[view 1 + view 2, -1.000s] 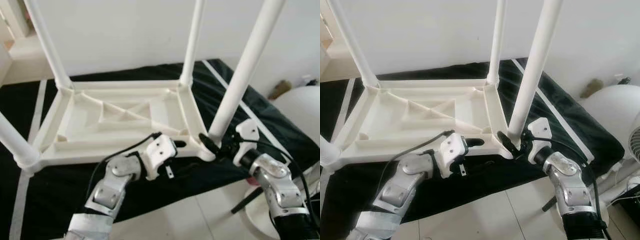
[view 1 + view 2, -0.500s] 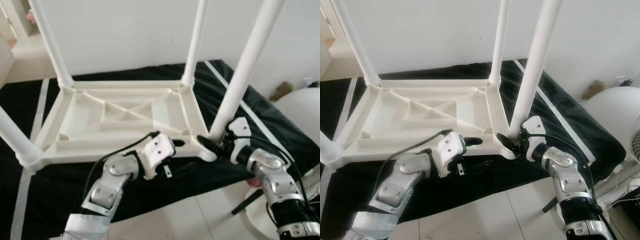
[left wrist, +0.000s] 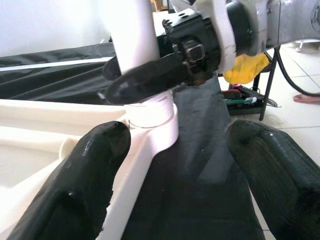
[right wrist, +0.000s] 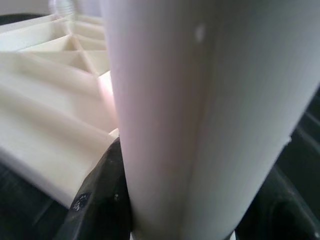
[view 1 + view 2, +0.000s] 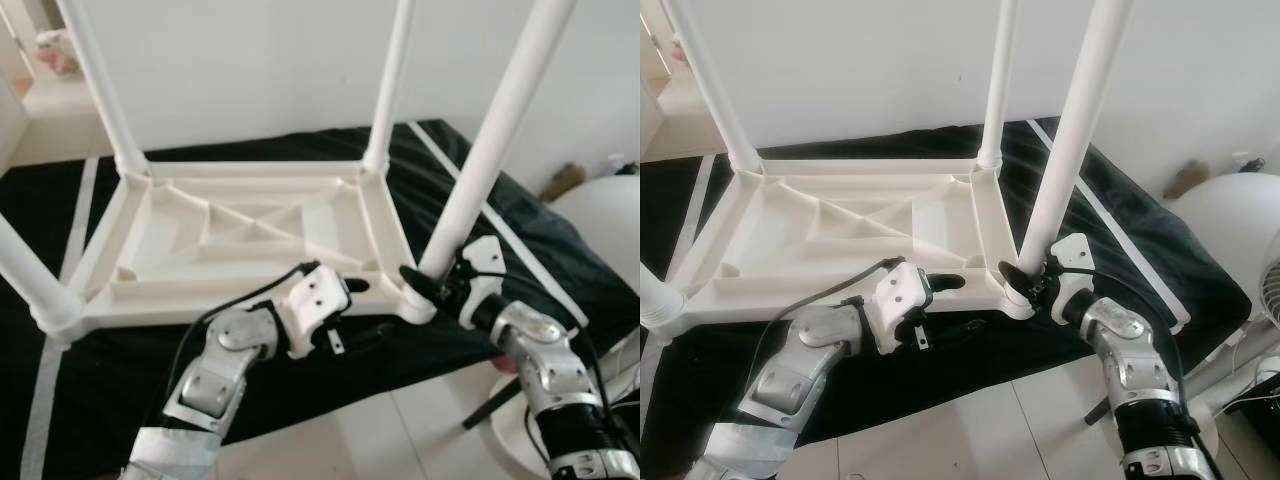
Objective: Building children table
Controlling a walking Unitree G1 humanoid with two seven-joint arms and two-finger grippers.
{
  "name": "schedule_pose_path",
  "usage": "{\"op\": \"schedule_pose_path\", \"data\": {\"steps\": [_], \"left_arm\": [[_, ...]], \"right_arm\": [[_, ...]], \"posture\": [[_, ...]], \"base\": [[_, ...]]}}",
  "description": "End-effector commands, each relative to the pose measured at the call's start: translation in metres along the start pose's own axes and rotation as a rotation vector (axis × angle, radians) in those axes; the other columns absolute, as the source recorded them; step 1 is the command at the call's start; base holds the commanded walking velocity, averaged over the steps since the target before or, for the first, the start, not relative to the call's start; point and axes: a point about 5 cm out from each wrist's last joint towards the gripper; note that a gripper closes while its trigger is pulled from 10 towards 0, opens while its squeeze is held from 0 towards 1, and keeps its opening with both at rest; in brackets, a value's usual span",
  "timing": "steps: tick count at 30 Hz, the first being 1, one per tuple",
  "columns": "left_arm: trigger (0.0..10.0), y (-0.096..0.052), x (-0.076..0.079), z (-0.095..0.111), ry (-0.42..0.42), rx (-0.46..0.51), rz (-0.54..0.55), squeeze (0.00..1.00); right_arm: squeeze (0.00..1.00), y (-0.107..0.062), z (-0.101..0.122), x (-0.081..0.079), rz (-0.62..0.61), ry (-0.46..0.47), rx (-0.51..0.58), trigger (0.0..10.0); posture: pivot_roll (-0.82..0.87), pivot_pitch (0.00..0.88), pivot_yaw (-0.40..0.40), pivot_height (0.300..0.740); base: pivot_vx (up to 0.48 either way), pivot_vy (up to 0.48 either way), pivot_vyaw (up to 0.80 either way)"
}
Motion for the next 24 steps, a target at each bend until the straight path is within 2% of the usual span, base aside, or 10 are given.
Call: {"op": "schedule_pose_path", "data": {"steps": [1,3,6,7,9,12,15,18,21,24], "left_arm": [[10.0,0.001,0.000,0.000,-0.012,0.009,0.043,0.00],[10.0,0.003,0.001,0.002,-0.020,0.017,0.038,0.00],[10.0,0.003,0.003,0.002,-0.033,0.025,0.035,0.00],[10.0,0.003,0.003,0.002,-0.033,0.025,0.035,0.00],[10.0,0.003,0.003,0.001,-0.040,0.025,0.039,0.00],[10.0,0.003,0.004,0.001,-0.043,0.026,0.039,0.00],[10.0,0.005,0.005,0.001,-0.049,0.032,0.037,0.00],[10.0,0.005,0.005,0.002,-0.051,0.036,0.036,0.00],[10.0,0.005,0.005,0.003,-0.054,0.037,0.037,0.00],[10.0,0.005,0.005,0.003,-0.052,0.035,0.032,0.00]], "right_arm": [[0.00,0.000,-0.009,-0.002,-0.059,0.030,-0.044,10.0],[0.00,0.005,-0.008,-0.008,-0.160,0.038,-0.034,10.0],[0.00,0.007,-0.007,-0.020,-0.318,0.115,-0.032,10.0],[0.00,0.007,-0.007,-0.020,-0.318,0.115,-0.032,10.0],[0.00,0.006,-0.009,-0.023,-0.456,0.165,-0.055,10.0],[0.00,0.006,-0.010,-0.027,-0.524,0.189,-0.068,10.0],[0.00,0.007,-0.008,-0.043,-0.740,0.265,-0.092,10.0],[0.00,0.010,-0.007,-0.051,-0.772,0.318,-0.089,10.0],[0.00,0.013,0.000,-0.054,-0.734,0.320,-0.054,10.0],[0.00,0.010,0.002,-0.051,-0.730,0.310,-0.046,10.0]], "posture": [[-0.04,0.024,-0.019,0.740],[-0.04,0.027,-0.019,0.740],[-0.05,0.029,-0.021,0.740],[-0.05,0.029,-0.021,0.740],[-0.05,0.034,-0.022,0.740],[-0.06,0.036,-0.021,0.740],[-0.06,0.038,-0.026,0.740],[-0.05,0.038,-0.025,0.740],[-0.06,0.038,-0.020,0.740],[-0.06,0.037,-0.020,0.740]], "base": [[0.000,0.000,0.00],[0.000,0.000,0.00],[0.000,0.000,0.00],[0.000,0.000,0.00],[0.000,0.000,0.00],[0.000,0.000,0.00],[0.000,0.000,0.00],[0.000,0.000,0.00],[0.000,0.000,0.00],[0.000,0.000,0.00]]}}
Point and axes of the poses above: a point about 5 cm out from each wrist's last joint towards the gripper, its own y axis pointing out of the wrist towards the gripper, its own z axis along the axis of the wrist's last joint, x = y × z, and after that the axes turned 7 degrees about -y, right-handed
